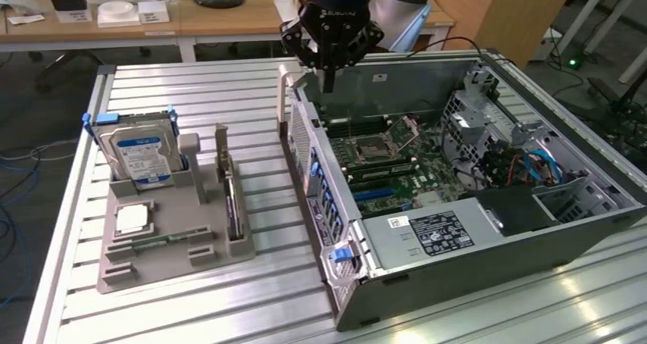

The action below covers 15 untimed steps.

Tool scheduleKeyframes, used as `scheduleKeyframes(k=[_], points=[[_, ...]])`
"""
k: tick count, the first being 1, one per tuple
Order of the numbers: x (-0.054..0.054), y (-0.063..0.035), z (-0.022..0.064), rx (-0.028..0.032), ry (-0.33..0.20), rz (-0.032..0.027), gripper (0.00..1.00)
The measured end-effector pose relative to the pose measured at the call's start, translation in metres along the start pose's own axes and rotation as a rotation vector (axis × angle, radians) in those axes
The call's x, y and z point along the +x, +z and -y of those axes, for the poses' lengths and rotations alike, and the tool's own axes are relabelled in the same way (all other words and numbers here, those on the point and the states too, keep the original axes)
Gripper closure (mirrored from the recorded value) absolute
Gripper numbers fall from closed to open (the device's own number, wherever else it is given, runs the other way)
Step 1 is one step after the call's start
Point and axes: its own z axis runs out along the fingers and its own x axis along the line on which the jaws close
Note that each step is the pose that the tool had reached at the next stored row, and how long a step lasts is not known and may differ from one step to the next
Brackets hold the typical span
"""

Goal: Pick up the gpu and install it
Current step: 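Reach for the gpu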

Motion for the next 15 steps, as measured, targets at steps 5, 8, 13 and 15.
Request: scheduleKeyframes(k=[5, 8, 13, 15], points=[[0.01, -0.0003, 0.0007, 0.0, 0.0, 0.0, 0.89], [0.016, -0.0004, 0.0011, -0.0001, 0.0, 0.0, 0.89], [0.025, -0.0007, 0.0019, 0.0, 0.0, 0.0, 0.89], [0.029, -0.0008, 0.0022, 0.0, 0.0, 0.0, 0.89]])
